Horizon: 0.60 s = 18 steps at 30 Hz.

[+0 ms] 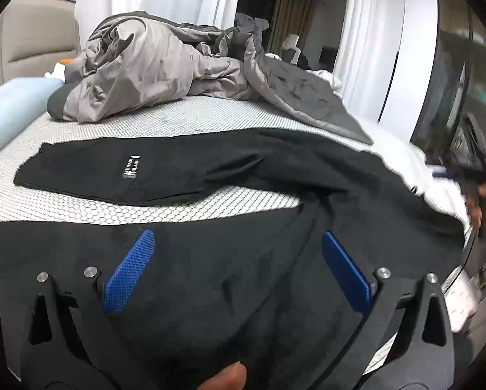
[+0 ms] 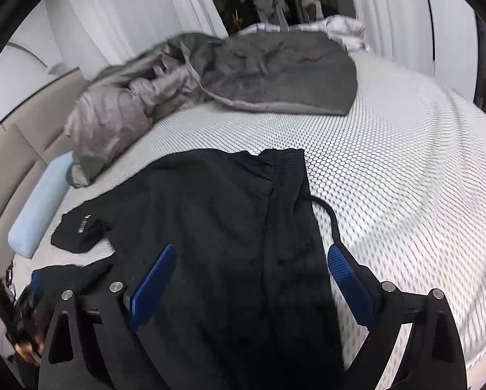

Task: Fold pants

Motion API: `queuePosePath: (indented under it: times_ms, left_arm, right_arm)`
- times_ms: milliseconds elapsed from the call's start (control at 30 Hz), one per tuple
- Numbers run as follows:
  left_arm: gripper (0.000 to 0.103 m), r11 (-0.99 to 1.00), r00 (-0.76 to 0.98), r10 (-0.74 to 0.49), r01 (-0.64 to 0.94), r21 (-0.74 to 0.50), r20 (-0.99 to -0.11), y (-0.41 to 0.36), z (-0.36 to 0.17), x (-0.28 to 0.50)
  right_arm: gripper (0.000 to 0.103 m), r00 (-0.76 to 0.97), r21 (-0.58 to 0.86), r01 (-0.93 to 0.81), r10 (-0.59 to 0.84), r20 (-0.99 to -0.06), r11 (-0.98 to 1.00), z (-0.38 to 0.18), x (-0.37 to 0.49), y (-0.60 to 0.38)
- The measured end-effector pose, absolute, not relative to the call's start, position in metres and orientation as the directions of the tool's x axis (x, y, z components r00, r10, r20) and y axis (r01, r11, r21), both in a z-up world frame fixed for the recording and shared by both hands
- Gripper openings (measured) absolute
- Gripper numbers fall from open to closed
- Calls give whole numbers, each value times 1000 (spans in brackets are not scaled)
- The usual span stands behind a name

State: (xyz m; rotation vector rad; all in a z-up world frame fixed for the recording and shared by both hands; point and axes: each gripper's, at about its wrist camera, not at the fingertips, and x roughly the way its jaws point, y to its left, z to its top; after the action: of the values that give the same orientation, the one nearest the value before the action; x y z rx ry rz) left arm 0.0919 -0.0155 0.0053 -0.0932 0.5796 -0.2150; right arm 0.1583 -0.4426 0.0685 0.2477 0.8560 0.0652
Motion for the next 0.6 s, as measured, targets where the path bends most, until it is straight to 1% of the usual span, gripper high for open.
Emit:
queuePosePath:
  times_ms: [100, 233, 333, 367, 400, 433, 467, 500, 533, 567, 600]
  left_arm:
    - [102, 978, 823, -206, 163, -127, -530, -15, 0, 96]
    - [102, 975, 797, -219, 150, -167, -562, -8, -9, 105]
    - [102, 974, 793, -219, 142, -177, -568, -4, -12, 109]
    - [102, 974, 792, -219, 142, -176, -570, -4, -12, 110]
    - [102, 975, 791, -217, 143, -172, -572, -4, -14, 111]
    - [102, 976, 788, -214, 144, -166, -577, -4, -15, 112]
    - [102, 976, 786, -212, 144, -162, -581, -5, -16, 111]
    - [102, 977, 784, -209, 143, -157, -585, -6, -16, 112]
    - [102, 978, 783, -204, 142, -150, -587, -7, -17, 113]
    - [102, 979, 784, -202, 142, -148, -587, -7, -17, 112]
    - [102, 979, 784, -202, 141, -149, -587, -7, -17, 112]
  right_arm:
    - [93, 609, 229, 83, 132, -782, 970, 55, 204, -454]
    - [92, 559, 266, 116, 158, -814, 957, 33, 253, -471]
    - [85, 516, 295, 160, 175, -839, 942, 15, 282, -483]
    - [80, 495, 316, 171, 196, -847, 933, 8, 292, -487]
    - [71, 471, 310, 179, 195, -860, 934, 0, 301, -489]
    - [63, 459, 282, 179, 173, -871, 943, -5, 306, -488]
    - [47, 449, 262, 171, 161, -879, 950, -9, 310, -487]
    - [25, 443, 251, 165, 156, -883, 954, -12, 313, -485]
    - [21, 453, 216, 167, 120, -883, 962, -9, 313, -483]
    - [10, 491, 200, 151, 102, -865, 968, -1, 311, -479]
    - [6, 560, 184, 121, 86, -824, 975, 15, 306, -475]
